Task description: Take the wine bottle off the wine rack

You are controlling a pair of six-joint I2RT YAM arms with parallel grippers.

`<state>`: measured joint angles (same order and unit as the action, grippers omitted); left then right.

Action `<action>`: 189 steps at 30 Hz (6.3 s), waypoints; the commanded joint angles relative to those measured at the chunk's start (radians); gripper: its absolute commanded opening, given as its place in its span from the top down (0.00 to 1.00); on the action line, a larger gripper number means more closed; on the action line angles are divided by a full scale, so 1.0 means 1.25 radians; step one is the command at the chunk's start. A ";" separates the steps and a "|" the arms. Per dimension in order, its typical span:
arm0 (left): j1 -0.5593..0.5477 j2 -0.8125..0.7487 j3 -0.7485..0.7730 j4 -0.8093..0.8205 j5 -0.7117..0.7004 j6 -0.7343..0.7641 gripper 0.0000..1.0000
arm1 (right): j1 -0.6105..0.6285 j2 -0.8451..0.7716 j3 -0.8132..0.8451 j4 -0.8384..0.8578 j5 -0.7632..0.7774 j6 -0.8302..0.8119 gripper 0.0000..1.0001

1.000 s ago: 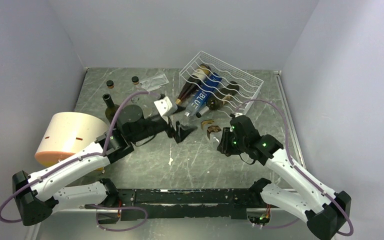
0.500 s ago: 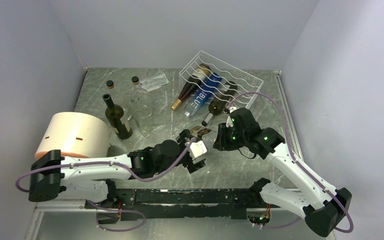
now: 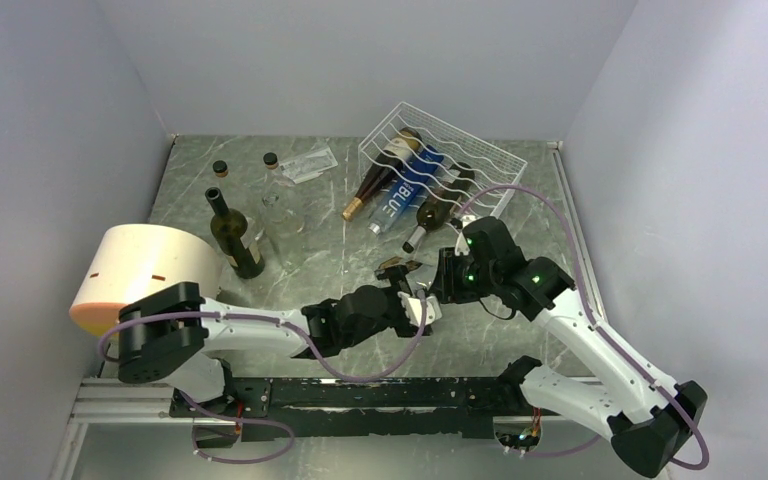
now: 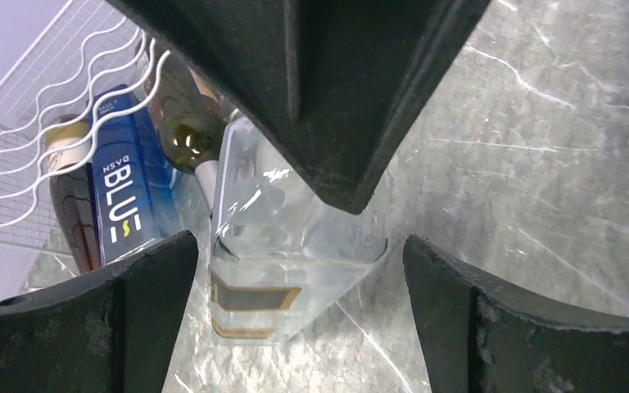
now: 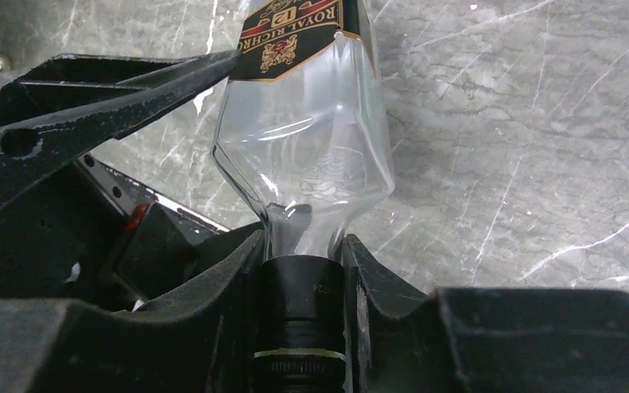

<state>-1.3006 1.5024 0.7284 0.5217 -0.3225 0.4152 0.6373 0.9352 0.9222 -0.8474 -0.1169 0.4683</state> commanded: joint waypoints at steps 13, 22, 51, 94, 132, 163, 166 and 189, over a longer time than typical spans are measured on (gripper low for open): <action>0.007 0.076 0.081 0.083 -0.071 0.051 0.40 | 0.004 -0.022 0.055 0.026 -0.092 -0.005 0.99; 0.013 -0.061 -0.001 0.002 -0.120 -0.110 0.79 | 0.004 0.016 0.177 0.046 -0.017 -0.014 0.33; 0.237 -0.696 -0.177 -0.554 -0.563 -0.618 0.93 | 0.002 0.070 0.226 0.126 0.154 0.038 0.02; 0.345 -0.782 0.024 -0.898 -0.444 -0.804 0.00 | 0.001 0.185 0.127 0.209 0.141 0.063 0.02; 0.345 -0.645 0.094 -0.312 0.298 -0.237 0.01 | -0.037 0.567 0.007 0.625 0.410 0.318 0.07; 0.452 -0.604 -0.030 -0.215 0.406 -0.270 0.01 | -0.088 0.719 -0.043 0.779 0.440 0.342 0.44; 0.451 -0.597 -0.035 -0.212 0.399 -0.267 0.01 | -0.088 0.693 -0.078 0.804 0.419 0.348 0.49; 0.441 -0.552 -0.037 -0.224 0.370 -0.275 0.01 | 0.060 0.228 -0.344 0.639 0.397 0.452 0.88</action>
<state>-0.7433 0.8162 0.6903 0.2188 0.1566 0.0673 0.6537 1.3384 0.5289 0.0704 0.3504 0.9810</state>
